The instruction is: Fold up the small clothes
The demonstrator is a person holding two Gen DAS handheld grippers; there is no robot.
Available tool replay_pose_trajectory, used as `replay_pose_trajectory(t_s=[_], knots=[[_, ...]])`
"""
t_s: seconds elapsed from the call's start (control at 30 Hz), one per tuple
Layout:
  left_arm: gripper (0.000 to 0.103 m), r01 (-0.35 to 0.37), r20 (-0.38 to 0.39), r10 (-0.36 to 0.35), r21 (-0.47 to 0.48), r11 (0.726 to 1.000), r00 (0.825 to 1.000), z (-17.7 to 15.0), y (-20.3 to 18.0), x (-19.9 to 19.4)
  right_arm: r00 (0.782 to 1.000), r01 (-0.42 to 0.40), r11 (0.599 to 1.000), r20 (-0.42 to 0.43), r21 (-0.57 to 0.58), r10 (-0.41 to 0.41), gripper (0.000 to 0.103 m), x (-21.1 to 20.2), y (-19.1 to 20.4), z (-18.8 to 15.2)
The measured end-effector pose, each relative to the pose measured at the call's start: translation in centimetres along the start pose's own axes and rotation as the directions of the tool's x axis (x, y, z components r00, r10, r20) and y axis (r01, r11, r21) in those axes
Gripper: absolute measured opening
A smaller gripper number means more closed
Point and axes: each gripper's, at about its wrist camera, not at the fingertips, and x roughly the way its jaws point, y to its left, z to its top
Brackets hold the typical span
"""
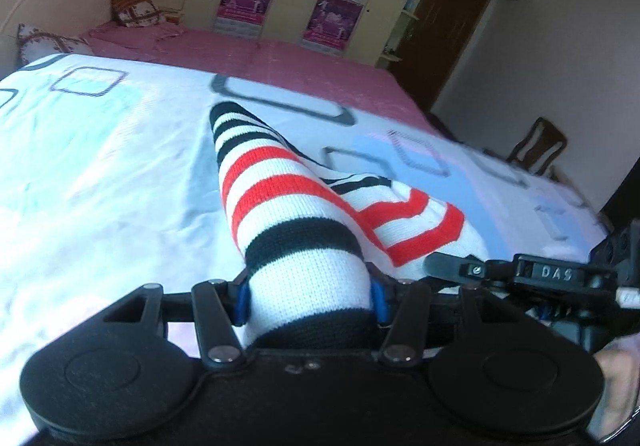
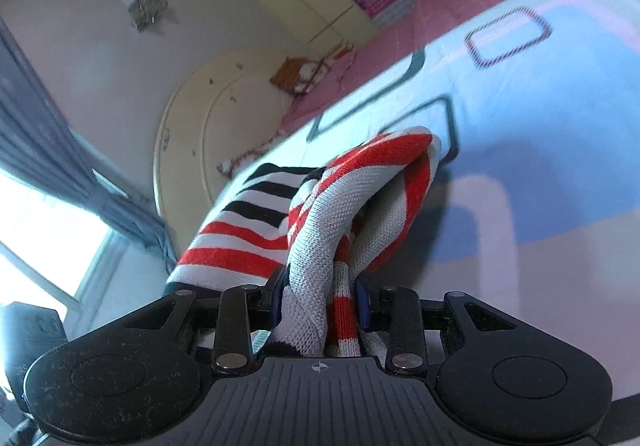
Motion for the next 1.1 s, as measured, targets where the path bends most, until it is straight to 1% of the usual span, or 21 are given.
replay_pose_trajectory(t_s=[0.07, 0.1, 0.2, 0.27, 0.33, 0.37, 0.43, 0.47, 0.53, 0.57, 0.6, 0.67, 0.7, 0.77, 0.83, 0.9, 0.93, 0.97, 1.0, 1.1], knots=[[0.058, -0.008, -0.011, 0.008, 0.001, 1.0, 1.0, -0.8, 0.9, 0.6, 0.999, 0.044, 0.999, -0.01, -0.018, -0.044, 0.034, 0.9, -0.4, -0.6], [0.059, -0.007, -0.004, 0.007, 0.003, 1.0, 1.0, -1.0, 1.0, 0.7, 0.998, 0.057, 0.998, -0.013, -0.016, -0.057, 0.034, 0.8, -0.8, -0.8], [0.063, -0.021, 0.008, 0.02, 0.046, 0.999, 1.0, -0.9, 0.4, 0.6, 0.997, 0.07, 0.997, -0.019, 0.009, -0.07, 0.035, 0.6, -1.8, -0.9], [0.068, -0.028, 0.002, 0.028, 0.049, 0.998, 1.0, -0.6, 0.3, 0.4, 0.995, 0.095, 0.995, -0.009, -0.007, -0.096, 0.038, 0.7, -1.3, -0.7], [0.07, -0.038, 0.005, 0.038, 0.042, 0.998, 0.999, -0.2, 0.3, 0.0, 0.992, 0.123, 0.992, -0.007, -0.024, -0.123, 0.043, 0.1, -1.1, -0.2], [0.07, -0.047, 0.015, 0.046, 0.048, 0.998, 0.999, 0.0, 0.3, -0.4, 0.99, 0.138, 0.989, 0.003, -0.047, -0.138, 0.043, -0.2, -0.7, -0.3], [0.068, -0.065, 0.057, 0.061, 0.06, 0.996, 0.996, -0.2, 0.2, -1.6, 0.985, 0.174, 0.981, 0.031, -0.088, -0.172, 0.043, -1.0, 0.1, 0.1], [0.067, -0.074, 0.09, 0.067, 0.069, 0.995, 0.994, -0.3, 0.2, -2.4, 0.982, 0.186, 0.978, 0.051, -0.094, -0.182, 0.043, -1.6, 0.7, -0.1], [0.066, -0.076, 0.146, 0.063, 0.089, 0.993, 0.987, -0.1, 0.5, -3.2, 0.977, 0.2, 0.974, 0.099, -0.107, -0.19, 0.043, -2.1, 1.7, 0.5], [0.065, -0.071, 0.157, 0.055, 0.1, 0.992, 0.986, 0.2, 0.3, -3.2, 0.976, 0.203, 0.971, 0.111, -0.125, -0.19, 0.043, -2.1, 2.3, 0.8], [0.062, -0.066, 0.158, 0.048, 0.106, 0.992, 0.986, 0.6, 0.0, -2.9, 0.973, 0.216, 0.964, 0.12, -0.157, -0.198, 0.043, -1.8, 3.0, 1.0], [0.049, -0.057, 0.138, 0.042, 0.105, 0.993, 0.99, 1.3, -0.3, -1.7, 0.963, 0.26, 0.934, 0.135, -0.244, -0.232, 0.043, -0.5, 4.8, 1.1], [0.048, -0.053, 0.131, 0.039, 0.102, 0.993, 0.991, 1.5, -0.4, -0.9, 0.961, 0.271, 0.923, 0.135, -0.272, -0.242, 0.043, 0.3, 5.5, 1.2], [0.048, -0.071, 0.126, 0.057, 0.11, 0.991, 0.99, 1.5, -0.4, 0.2, 0.96, 0.276, 0.914, 0.126, -0.299, -0.248, 0.043, 2.2, 6.3, 1.4], [0.048, -0.077, 0.099, 0.067, 0.108, 0.991, 0.993, 1.6, -0.2, 1.4, 0.955, 0.297, 0.899, 0.119, -0.322, -0.273, 0.043, 3.8, 6.5, 1.4], [0.048, -0.078, 0.067, 0.072, 0.087, 0.993, 0.995, 1.4, 0.2, 2.2, 0.937, 0.348, 0.87, 0.108, -0.348, -0.332, 0.042, 5.6, 5.8, 1.2], [0.048, -0.076, 0.056, 0.071, 0.083, 0.994, 0.996, 1.2, 0.5, 2.5, 0.924, 0.38, 0.857, 0.099, -0.35, -0.369, 0.04, 6.4, 5.1, 1.1], [0.048, -0.076, 0.055, 0.071, 0.083, 0.994, 0.996, 1.0, 0.5, 2.6, 0.921, 0.385, 0.857, 0.085, -0.341, -0.38, 0.04, 6.9, 4.3, 1.0], [0.048, -0.078, 0.055, 0.073, 0.087, 0.993, 0.996, 0.9, 0.6, 2.7, 0.922, 0.383, 0.864, 0.083, -0.328, -0.377, 0.04, 7.1, 3.7, 0.8], [0.048, -0.088, 0.056, 0.083, 0.099, 0.991, 0.995, 0.8, 0.4, 2.5, 0.923, 0.384, 0.868, 0.089, -0.315, -0.375, 0.04, 7.2, 3.3, 0.8]])
